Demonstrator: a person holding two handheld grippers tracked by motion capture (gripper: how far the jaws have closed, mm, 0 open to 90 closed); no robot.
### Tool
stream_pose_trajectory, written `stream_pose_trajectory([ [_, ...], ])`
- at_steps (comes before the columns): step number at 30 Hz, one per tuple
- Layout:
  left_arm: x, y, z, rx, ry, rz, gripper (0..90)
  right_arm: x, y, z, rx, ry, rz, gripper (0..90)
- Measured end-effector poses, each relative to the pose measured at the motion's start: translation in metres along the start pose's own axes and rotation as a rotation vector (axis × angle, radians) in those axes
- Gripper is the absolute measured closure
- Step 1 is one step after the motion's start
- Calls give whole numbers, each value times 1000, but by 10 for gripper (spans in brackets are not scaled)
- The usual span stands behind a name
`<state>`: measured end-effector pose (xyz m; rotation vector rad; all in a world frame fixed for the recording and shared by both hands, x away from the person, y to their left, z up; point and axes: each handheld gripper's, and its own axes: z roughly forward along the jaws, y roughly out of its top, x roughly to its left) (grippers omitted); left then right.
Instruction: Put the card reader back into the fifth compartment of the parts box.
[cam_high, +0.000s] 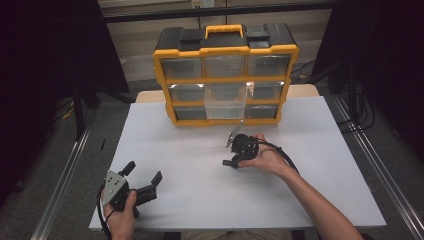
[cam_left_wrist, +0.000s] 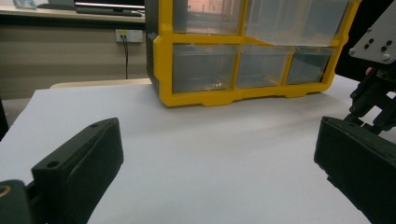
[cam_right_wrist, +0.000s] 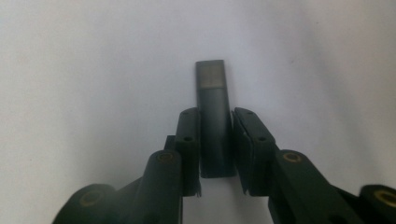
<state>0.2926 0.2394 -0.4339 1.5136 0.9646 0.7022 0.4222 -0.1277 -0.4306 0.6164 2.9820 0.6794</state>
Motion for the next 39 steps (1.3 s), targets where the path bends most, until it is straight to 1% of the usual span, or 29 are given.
stream_pose_trajectory([
  [2,0,0,0,0,0,0,15,-2,-1,0,-8,17,10,736],
  [7,1,0,0,0,2,-3,15,-1,0,-1,-2,7,4,737],
  [11,1,0,-1,-3,5,-2,15,-3,-2,-2,-18,24,23,737],
  [15,1,0,-1,-4,6,-6,14,-1,-3,-5,-23,29,22,737],
  [16,2,0,-1,-1,6,-1,15,-1,-4,-7,-34,28,25,737],
  [21,1,0,-1,-3,7,-2,15,-2,-6,-14,-74,28,32,737],
  [22,1,0,-1,-3,6,-3,15,-1,-6,-14,-79,36,39,737],
  [24,2,0,-1,0,4,-6,15,0,-7,-16,-97,48,34,736],
  [27,3,0,-1,5,7,-7,15,3,-6,-21,-121,42,30,737],
  [32,2,0,-1,-3,7,-14,15,5,-8,-27,-167,29,30,736],
  [36,3,0,-1,7,7,-1,15,7,-10,-33,-211,22,28,737],
  [39,2,0,-1,1,5,-4,15,7,-11,-37,-237,17,29,737],
])
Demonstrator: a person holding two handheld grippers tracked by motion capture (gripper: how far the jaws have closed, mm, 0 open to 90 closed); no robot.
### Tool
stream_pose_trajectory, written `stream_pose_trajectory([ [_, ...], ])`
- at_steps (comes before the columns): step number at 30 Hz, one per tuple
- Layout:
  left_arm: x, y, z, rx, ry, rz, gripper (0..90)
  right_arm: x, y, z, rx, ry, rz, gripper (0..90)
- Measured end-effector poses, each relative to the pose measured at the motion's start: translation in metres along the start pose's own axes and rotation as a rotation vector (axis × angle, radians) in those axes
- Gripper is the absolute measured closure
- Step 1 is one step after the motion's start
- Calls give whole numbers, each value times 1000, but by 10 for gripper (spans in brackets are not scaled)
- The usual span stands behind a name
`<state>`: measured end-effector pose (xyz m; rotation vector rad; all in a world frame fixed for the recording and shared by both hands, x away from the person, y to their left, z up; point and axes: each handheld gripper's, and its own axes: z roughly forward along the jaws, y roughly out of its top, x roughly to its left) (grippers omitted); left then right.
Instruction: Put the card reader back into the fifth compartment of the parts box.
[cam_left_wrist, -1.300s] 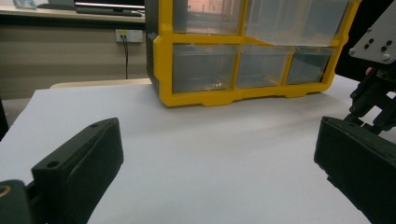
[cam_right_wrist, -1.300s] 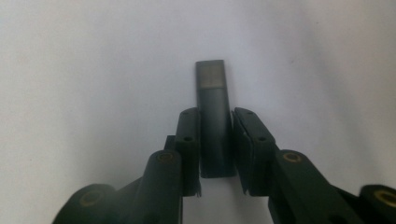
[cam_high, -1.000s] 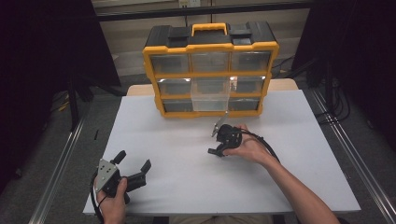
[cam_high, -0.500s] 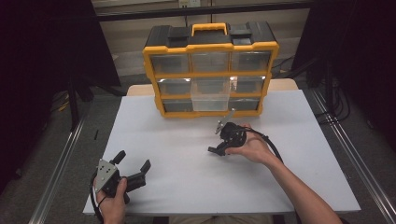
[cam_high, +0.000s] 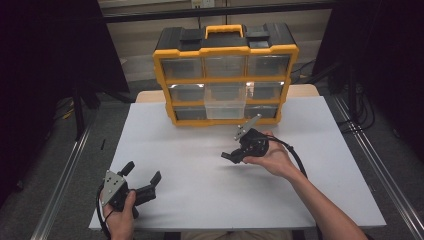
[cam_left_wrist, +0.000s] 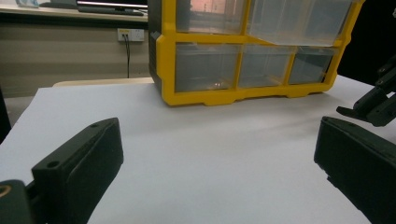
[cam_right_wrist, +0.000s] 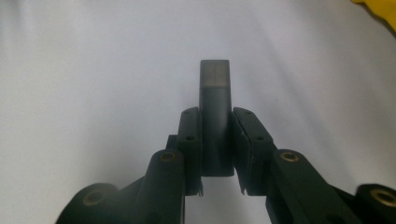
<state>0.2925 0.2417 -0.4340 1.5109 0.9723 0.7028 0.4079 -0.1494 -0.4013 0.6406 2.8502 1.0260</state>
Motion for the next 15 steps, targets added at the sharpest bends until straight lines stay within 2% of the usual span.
stream_pose_trajectory([
  [3,0,0,0,0,-1,0,15,0,0,-4,-25,12,10,736],
  [15,-1,0,0,-2,2,10,16,4,3,-17,-104,0,6,737],
])
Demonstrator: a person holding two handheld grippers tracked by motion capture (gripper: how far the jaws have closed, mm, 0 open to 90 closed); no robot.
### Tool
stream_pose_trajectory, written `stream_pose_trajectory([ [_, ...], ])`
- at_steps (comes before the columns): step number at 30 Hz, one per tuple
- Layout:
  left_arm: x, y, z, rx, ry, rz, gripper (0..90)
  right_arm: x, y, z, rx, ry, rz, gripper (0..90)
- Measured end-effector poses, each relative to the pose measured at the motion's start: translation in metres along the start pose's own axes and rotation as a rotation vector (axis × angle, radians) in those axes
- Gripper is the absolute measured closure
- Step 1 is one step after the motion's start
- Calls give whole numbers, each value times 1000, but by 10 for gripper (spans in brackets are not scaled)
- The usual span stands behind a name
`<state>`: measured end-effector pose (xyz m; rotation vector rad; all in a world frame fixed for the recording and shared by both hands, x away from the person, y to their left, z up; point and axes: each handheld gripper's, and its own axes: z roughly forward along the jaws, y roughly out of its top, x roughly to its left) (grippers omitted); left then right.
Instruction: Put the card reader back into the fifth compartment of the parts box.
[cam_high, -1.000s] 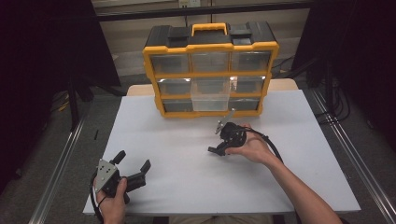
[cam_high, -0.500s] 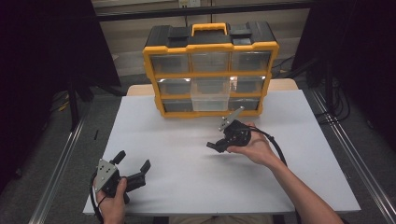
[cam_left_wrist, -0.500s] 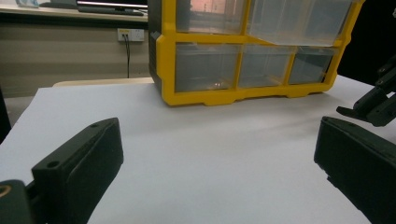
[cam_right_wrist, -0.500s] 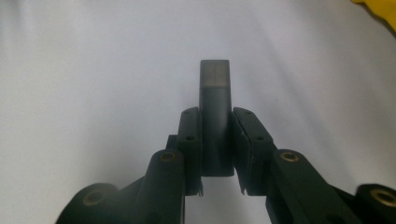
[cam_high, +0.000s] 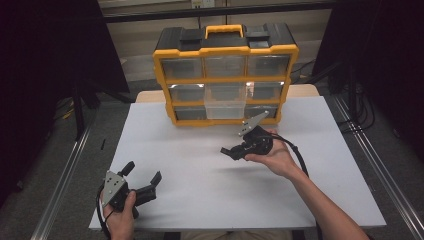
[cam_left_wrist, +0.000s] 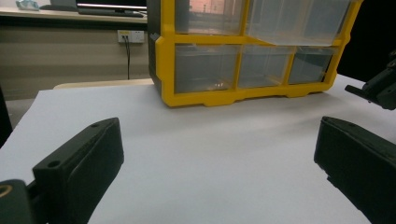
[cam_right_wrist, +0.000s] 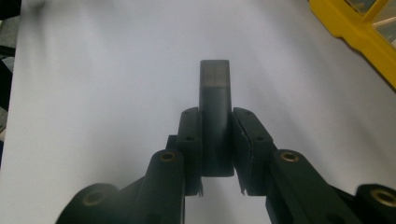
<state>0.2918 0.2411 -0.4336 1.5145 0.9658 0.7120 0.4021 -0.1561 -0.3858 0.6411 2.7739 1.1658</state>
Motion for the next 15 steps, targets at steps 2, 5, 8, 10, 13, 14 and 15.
stream_pose_trajectory([
  [2,0,0,0,2,2,-2,16,0,1,-2,-8,-2,-5,737],
  [5,0,0,0,2,0,-2,16,0,2,-5,-29,-5,-6,737],
  [8,0,0,1,-2,0,-5,15,1,4,-9,-48,-7,-7,737],
  [10,0,0,0,-1,1,-4,15,1,6,-12,-59,-10,-13,737],
  [13,0,0,0,0,1,-5,15,2,9,-15,-71,-10,-16,736],
  [14,0,0,0,0,1,-5,15,2,10,-16,-76,-10,-21,737],
  [15,0,0,1,-1,2,-6,15,2,10,-17,-79,-12,-23,737],
])
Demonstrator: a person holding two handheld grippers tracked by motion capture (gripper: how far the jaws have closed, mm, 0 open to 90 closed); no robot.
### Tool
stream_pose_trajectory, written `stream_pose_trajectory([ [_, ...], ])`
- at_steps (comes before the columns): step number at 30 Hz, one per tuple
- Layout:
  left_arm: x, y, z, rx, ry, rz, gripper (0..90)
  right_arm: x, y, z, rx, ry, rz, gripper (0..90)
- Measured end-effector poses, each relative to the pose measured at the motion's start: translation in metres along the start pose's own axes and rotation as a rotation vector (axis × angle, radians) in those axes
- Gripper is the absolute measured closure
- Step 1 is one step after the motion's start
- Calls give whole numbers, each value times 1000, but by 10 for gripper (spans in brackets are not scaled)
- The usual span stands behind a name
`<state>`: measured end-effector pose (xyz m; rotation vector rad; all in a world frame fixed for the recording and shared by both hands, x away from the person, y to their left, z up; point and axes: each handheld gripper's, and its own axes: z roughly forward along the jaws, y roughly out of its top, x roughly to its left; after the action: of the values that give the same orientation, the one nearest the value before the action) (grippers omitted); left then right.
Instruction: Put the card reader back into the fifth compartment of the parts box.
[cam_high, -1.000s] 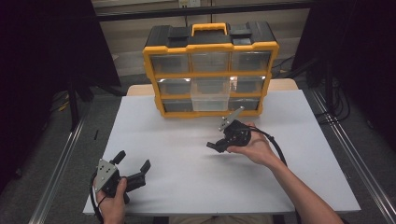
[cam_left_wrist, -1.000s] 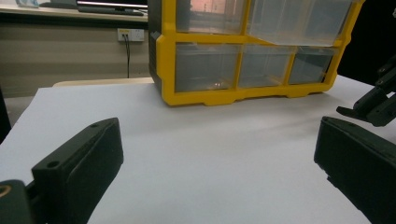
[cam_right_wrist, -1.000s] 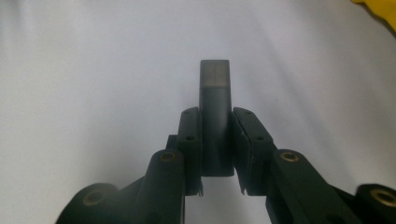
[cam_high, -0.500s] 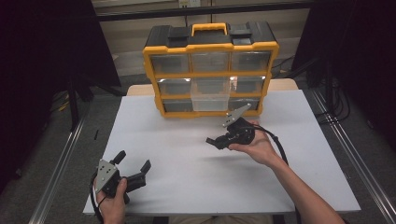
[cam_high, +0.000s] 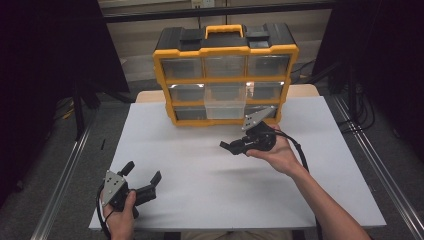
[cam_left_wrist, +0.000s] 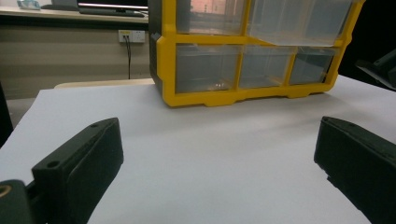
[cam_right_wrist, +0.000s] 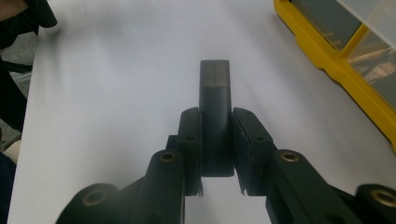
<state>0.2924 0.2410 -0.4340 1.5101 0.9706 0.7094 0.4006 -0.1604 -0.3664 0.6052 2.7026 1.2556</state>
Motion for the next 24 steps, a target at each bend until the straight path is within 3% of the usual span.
stream_pose_trajectory([
  [24,1,1,-1,-3,4,5,15,-1,30,-23,-51,-31,-42,737],
])
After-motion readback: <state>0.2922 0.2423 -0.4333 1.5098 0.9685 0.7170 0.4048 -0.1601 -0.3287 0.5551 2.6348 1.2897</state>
